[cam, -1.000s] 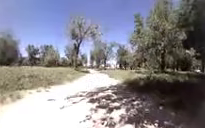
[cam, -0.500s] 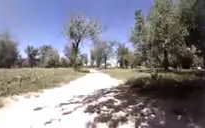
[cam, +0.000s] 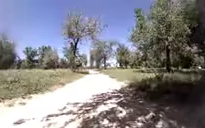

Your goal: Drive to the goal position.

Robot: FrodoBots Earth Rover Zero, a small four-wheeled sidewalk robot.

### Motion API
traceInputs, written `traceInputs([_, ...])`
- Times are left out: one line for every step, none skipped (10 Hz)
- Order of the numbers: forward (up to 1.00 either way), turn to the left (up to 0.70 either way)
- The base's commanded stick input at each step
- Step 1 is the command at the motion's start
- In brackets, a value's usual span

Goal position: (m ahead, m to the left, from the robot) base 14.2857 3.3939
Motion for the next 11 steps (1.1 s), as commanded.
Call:
traceInputs([0.85, 0.00])
traceInputs([0.85, 0.00])
traceInputs([0.85, 0.00])
traceInputs([0.85, 0.00])
traceInputs([0.85, 0.00])
traceInputs([0.85, 0.00])
traceInputs([0.85, 0.00])
traceInputs([0.85, 0.00])
traceInputs([0.85, 0.00])
traceInputs([0.85, 0.00])
traceInputs([0.85, 0.00])
